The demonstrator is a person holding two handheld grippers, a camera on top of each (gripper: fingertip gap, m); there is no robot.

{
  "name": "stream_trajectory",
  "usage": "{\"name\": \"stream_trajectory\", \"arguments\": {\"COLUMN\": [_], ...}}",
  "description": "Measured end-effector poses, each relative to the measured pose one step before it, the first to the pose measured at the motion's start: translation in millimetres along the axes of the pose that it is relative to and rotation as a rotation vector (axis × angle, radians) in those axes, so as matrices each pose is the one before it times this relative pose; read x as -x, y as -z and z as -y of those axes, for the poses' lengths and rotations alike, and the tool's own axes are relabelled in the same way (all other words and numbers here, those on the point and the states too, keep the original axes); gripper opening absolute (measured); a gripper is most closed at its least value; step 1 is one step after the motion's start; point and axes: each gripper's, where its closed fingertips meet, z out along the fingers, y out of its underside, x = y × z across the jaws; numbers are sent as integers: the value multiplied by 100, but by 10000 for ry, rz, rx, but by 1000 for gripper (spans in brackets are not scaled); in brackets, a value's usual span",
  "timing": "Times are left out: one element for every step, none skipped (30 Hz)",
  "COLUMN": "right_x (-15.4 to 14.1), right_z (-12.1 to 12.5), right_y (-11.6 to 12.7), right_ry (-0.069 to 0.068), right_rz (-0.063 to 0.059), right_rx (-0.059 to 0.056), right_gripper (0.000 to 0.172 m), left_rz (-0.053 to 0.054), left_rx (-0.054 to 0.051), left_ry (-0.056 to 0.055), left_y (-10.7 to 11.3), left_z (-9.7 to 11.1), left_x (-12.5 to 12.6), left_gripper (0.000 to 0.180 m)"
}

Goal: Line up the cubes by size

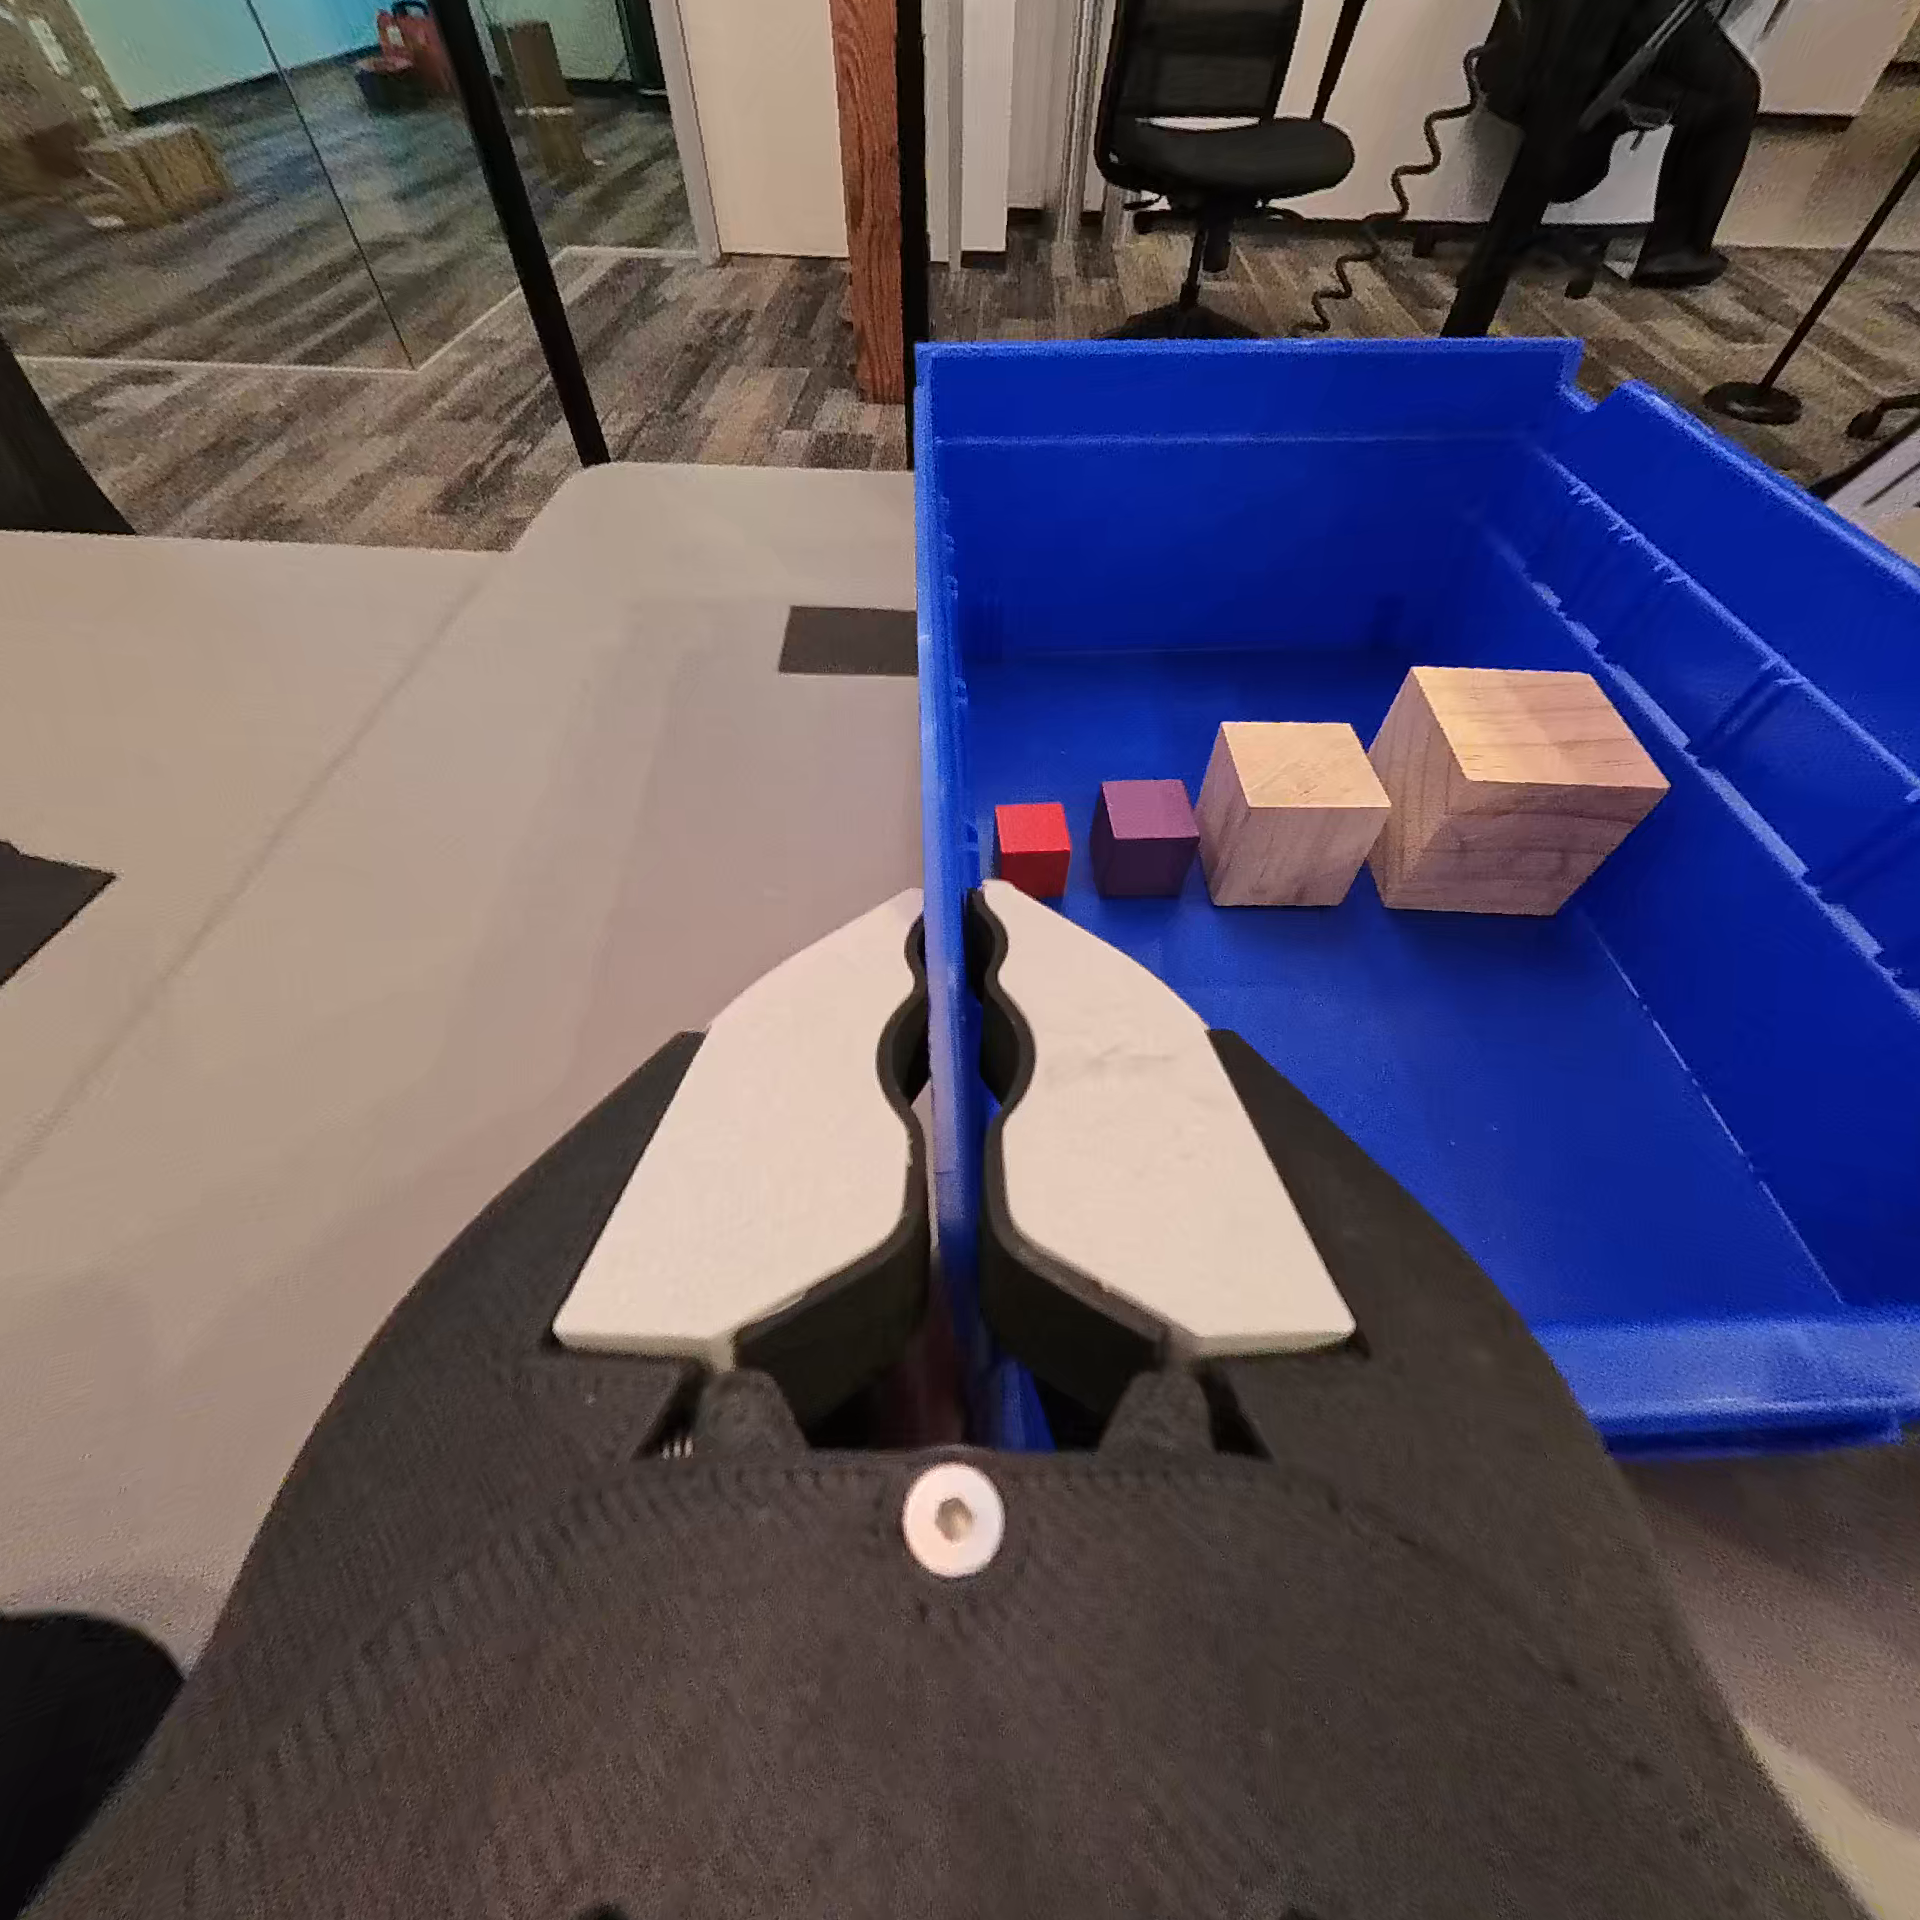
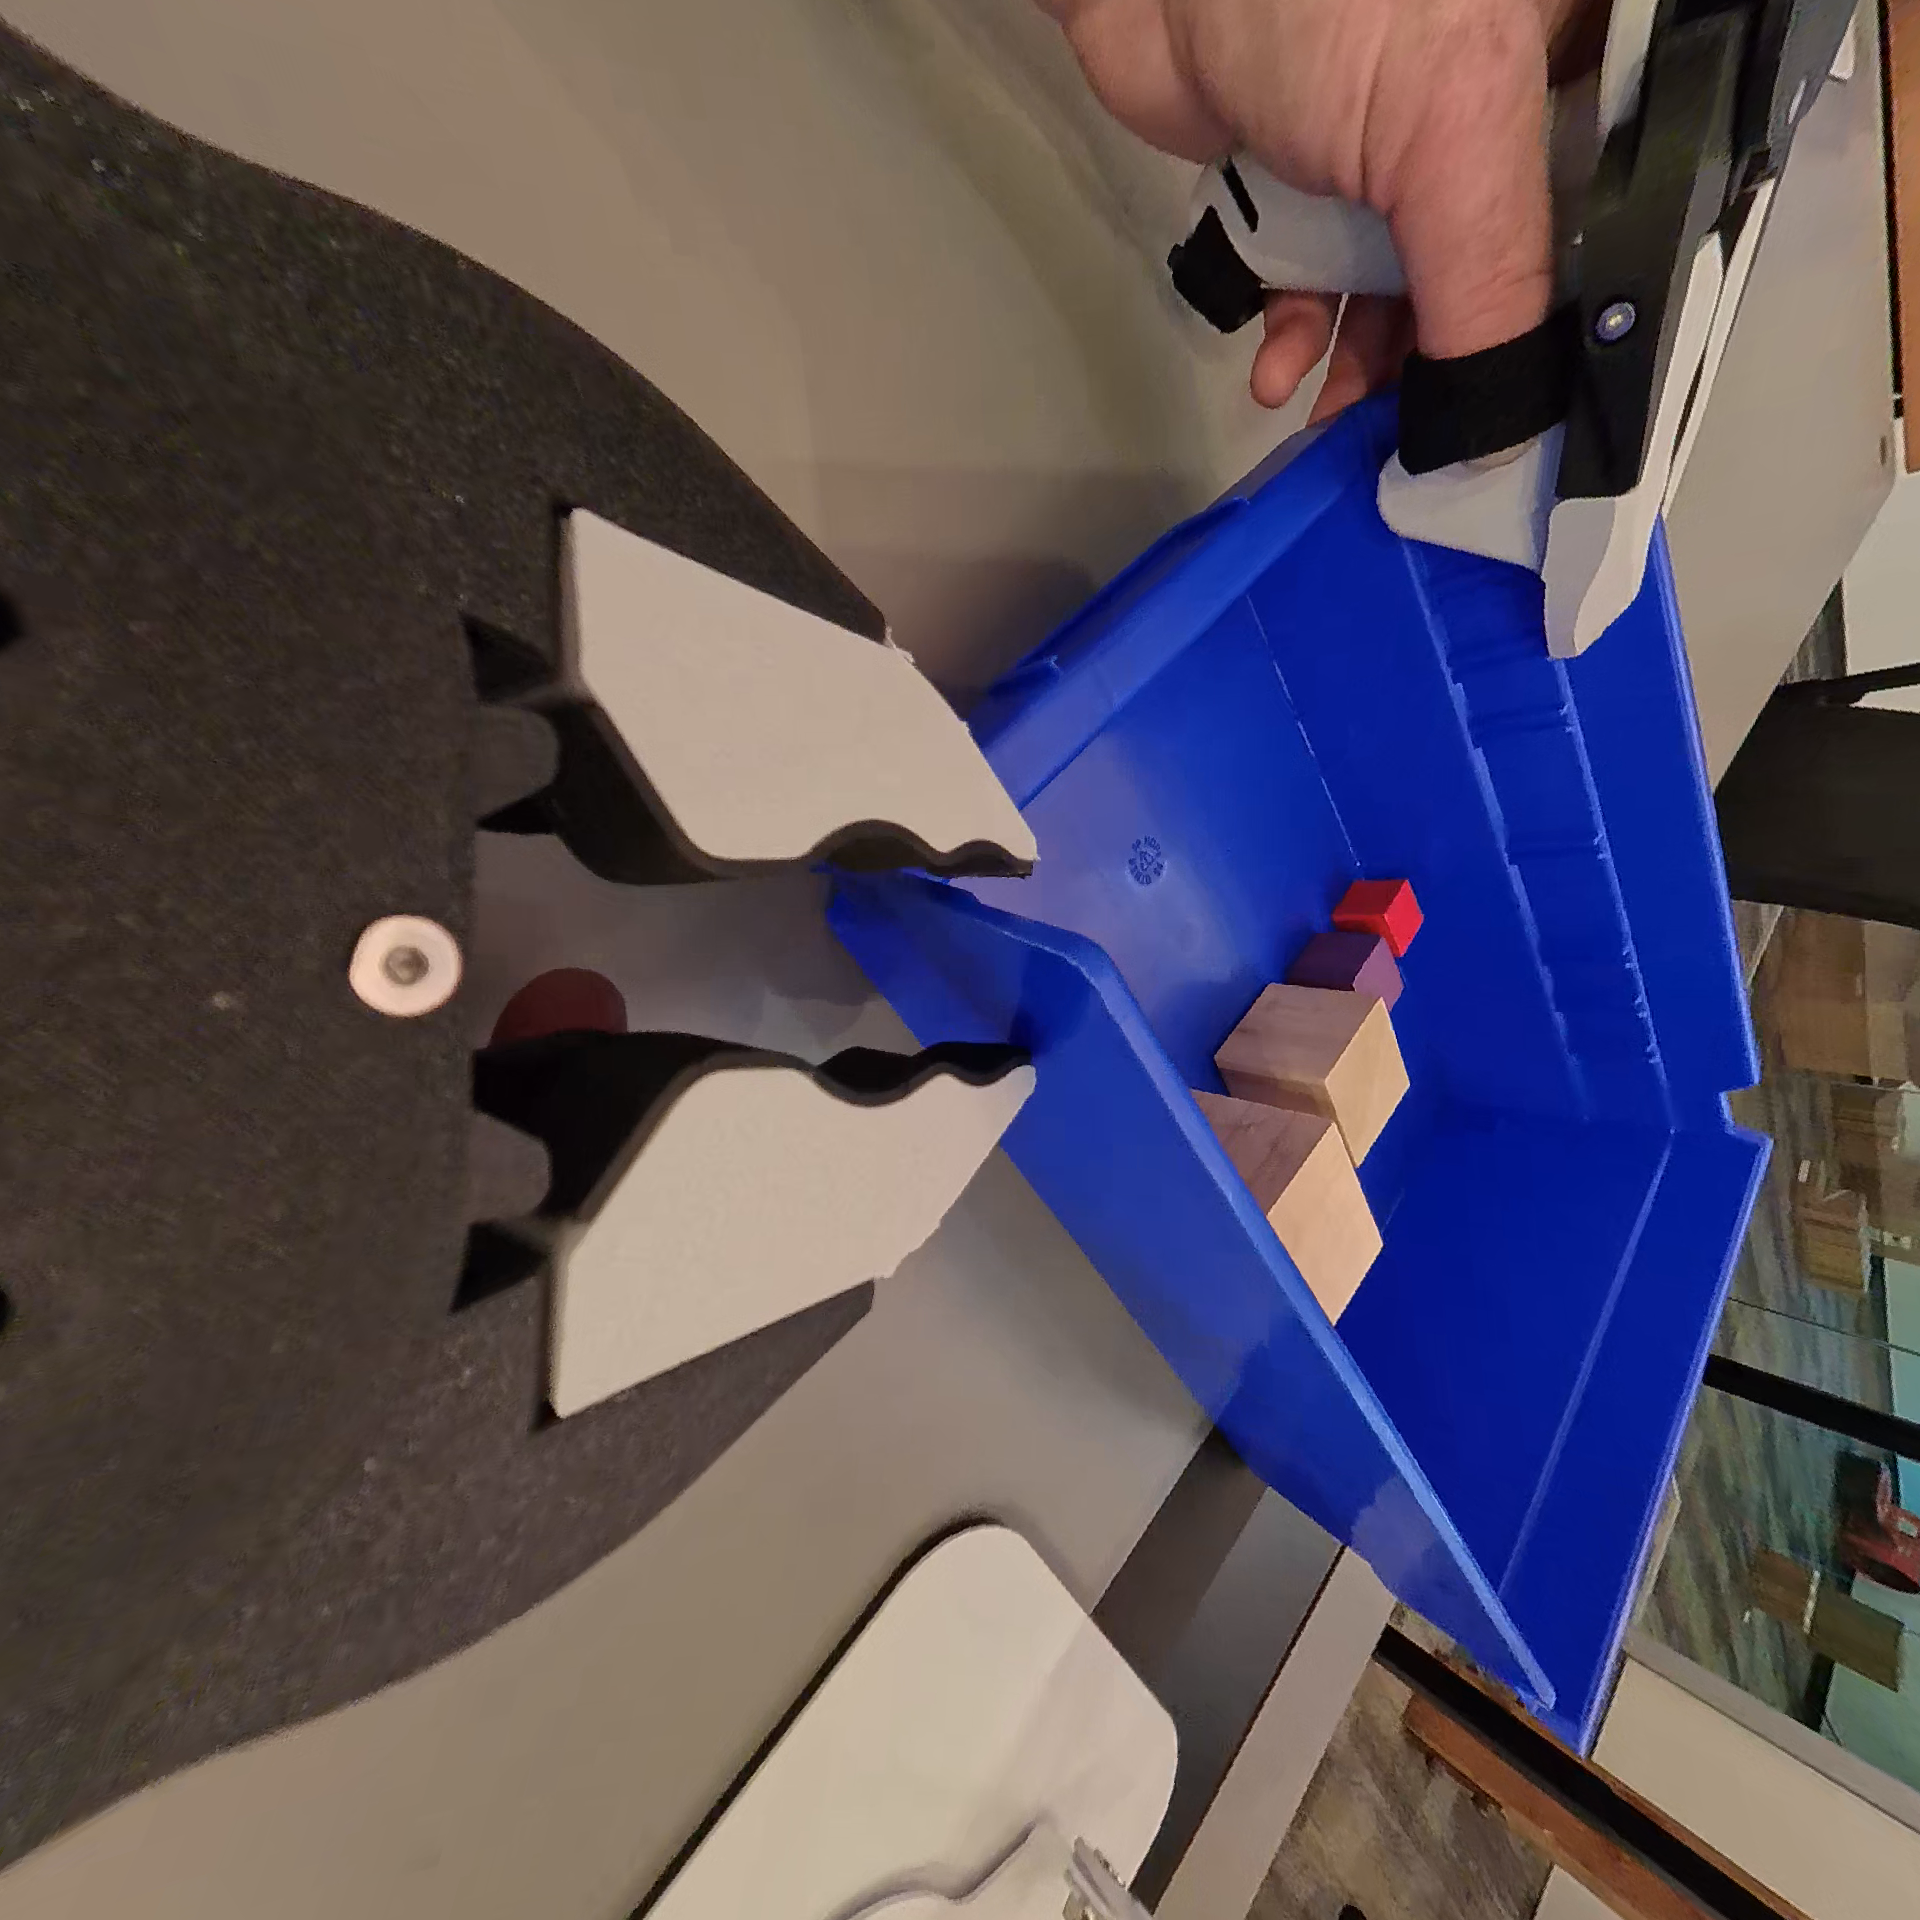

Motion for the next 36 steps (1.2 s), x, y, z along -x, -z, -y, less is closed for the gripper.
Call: {"name": "stream_trajectory", "arguments": {"right_x": [53,83,99,50,-18,19,92,117,68,158,101,93,21,7,40,8,-19,7,15,15,-2,5,3,-4,-27,-2,11,9,-4,-25,-33,1,8,-9,-16,14], "right_z": [112,131,134,146,154,128,104,141,102,38,27,10,2,0,-4,10,17,13,0,8,3,4,2,4,-7,-2,1,3,-1,-1,2,1,5,0,-9,2], "right_y": [-256,-260,-284,-297,-314,-321,-321,-277,-242,-196,-109,-31,-5,2,-24,-32,-24,-21,5,30,0,-7,7,4,-13,6,7,0,2,6,1,3,-7,2,-1,-1], "right_ry": [-7,-16,-42,-52,-81,-104,-94,-75,-29,30,35,31,16,8,19,-10,-44,-19,-3,-11,-15,-17,-18,-28,-27,-5,2,4,6,-5,-14,-12,-11,-15,-12,-3], "right_rz": [17,44,38,-8,-55,-29,21,15,-30,46,18,42,9,2,20,18,21,23,19,27,15,17,26,22,2,5,11,2,-7,-13,-9,11,22,9,6,9], "right_rx": [-7,-14,-17,-15,-17,-1,13,-19,-5,18,6,3,0,0,3,2,-8,-5,-2,-8,-3,-1,-4,-5,2,-1,-3,-3,0,-1,-2,-2,-1,-1,-1,-2], "right_gripper": [30,30,30,32,33,34,35,37,37,38,38,38,38,38,39,39,38,38,38,39,39,39,39,39,39,39,39,39,39,40,40,40,41,41,41,42], "left_rz": [27,63,63,29,32,145,270,159,-23,-51,-91,-30,-9,13,0,-29,-19,-15,15,59,82,78,47,22,20,44,57,41,24,19,24,27,31,10,-7,-13], "left_rx": [-85,-146,-178,-150,-85,-46,-185,-265,18,-10,-26,-21,-12,-30,0,-1,-3,-10,-4,2,4,11,2,1,1,7,1,2,-1,-3,-4,6,11,-2,0,1], "left_ry": [-161,-164,-28,62,0,-151,-252,-151,62,115,109,45,-46,-70,-13,16,-7,2,-16,-49,-69,-44,-37,-23,-5,-22,-38,-35,-24,-27,-44,-50,-40,-16,0,9], "left_y": [-274,-274,-240,-223,-168,-116,-102,-92,-130,-172,-126,-43,-30,-24,-94,-112,-65,-8,16,-5,-4,-2,10,7,6,-1,-1,11,8,6,9,6,-5,14,0,-9], "left_z": [116,124,107,68,66,56,111,180,5,32,48,35,22,44,31,22,15,12,3,5,-5,-5,-8,0,-2,-3,-3,4,-6,9,3,2,-24,3,-1,-2], "left_x": [253,308,320,242,208,301,429,313,201,206,97,73,-2,9,26,16,38,1,-5,18,38,49,24,14,20,24,20,2,7,-9,-23,-9,4,-2,-9,-5], "left_gripper": [4,5,5,5,5,6,7,8,8,8,8,8,7,8,8,8,8,8,8,9,10,10,11,11,12,12,13,14,14,14,14,14,14,14,14,14]}}
